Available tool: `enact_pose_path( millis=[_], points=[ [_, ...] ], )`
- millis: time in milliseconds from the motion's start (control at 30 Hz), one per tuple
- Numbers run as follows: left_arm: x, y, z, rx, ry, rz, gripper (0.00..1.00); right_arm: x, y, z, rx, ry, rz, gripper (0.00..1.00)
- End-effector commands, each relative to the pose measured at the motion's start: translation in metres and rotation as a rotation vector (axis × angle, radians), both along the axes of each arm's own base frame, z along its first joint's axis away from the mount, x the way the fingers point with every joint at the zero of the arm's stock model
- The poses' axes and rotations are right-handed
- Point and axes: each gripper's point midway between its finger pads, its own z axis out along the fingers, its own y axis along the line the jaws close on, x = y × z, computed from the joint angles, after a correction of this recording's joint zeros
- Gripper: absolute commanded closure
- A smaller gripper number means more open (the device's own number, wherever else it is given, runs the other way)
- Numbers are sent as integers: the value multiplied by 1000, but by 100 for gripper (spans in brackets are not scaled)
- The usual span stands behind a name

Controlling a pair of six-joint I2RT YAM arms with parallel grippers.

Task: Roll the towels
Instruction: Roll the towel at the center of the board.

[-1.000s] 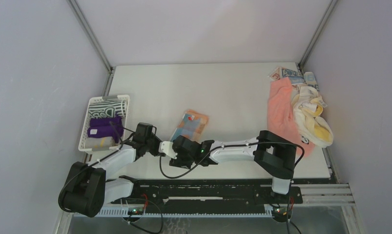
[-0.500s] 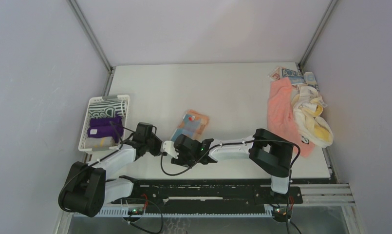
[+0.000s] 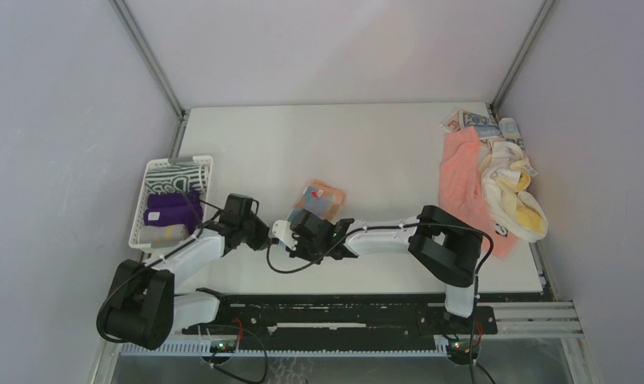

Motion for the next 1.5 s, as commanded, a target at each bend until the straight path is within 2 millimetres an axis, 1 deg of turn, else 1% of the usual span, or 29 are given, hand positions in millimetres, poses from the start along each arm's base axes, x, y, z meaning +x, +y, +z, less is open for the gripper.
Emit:
enact_pose_path(
  millis=[0,100,200,267,367,467,567,667,700,767,833,867,933,1000,1133,1200,1333,1467],
  points=[
    [25,-5,28,-3,-90,-10,81,-16,-29,-15,-52,218,-16,100],
    [31,-8,36,-11,-108,-13,76,-16,-25,2,49,344,-12,100],
    [36,-7,43,-18,-125,-1,71,-10,-24,16,142,486,-31,100],
    [38,-5,46,-20,-139,14,64,-9,-23,22,203,599,-37,100],
    [37,-1,51,-23,-162,35,54,-2,-24,30,282,735,-73,100],
    [31,-1,52,-40,-169,32,47,3,-23,39,358,867,-94,100],
    [17,-7,45,-67,-148,8,41,17,-23,45,427,973,-140,100],
    [6,-18,42,-104,-143,-4,36,30,-27,43,458,1046,-205,100],
    [3,-21,40,-113,-141,-6,35,34,-28,39,462,1077,-233,100],
    [-4,-27,36,-129,-133,-2,35,43,-34,30,457,1115,-303,100],
    [-9,-29,29,-147,-123,19,37,46,-39,22,444,1143,-364,100],
    [-11,-31,27,-162,-123,33,39,47,-41,19,443,1153,-388,100],
    [-12,-34,27,-196,-137,57,47,49,-44,14,441,1173,-431,100],
    [-13,-34,29,-202,-159,84,49,50,-46,9,439,1178,-469,100],
    [-8,-31,35,-187,-200,109,58,51,-48,3,428,1180,-509,100],
    [-5,-31,35,-172,-203,104,60,52,-48,0,426,1182,-517,100],
    [3,-38,31,-177,-193,90,62,53,-48,-3,422,1186,-534,100],
    [8,-43,26,-173,-176,79,67,53,-48,-3,421,1181,-533,100]
  ],
)
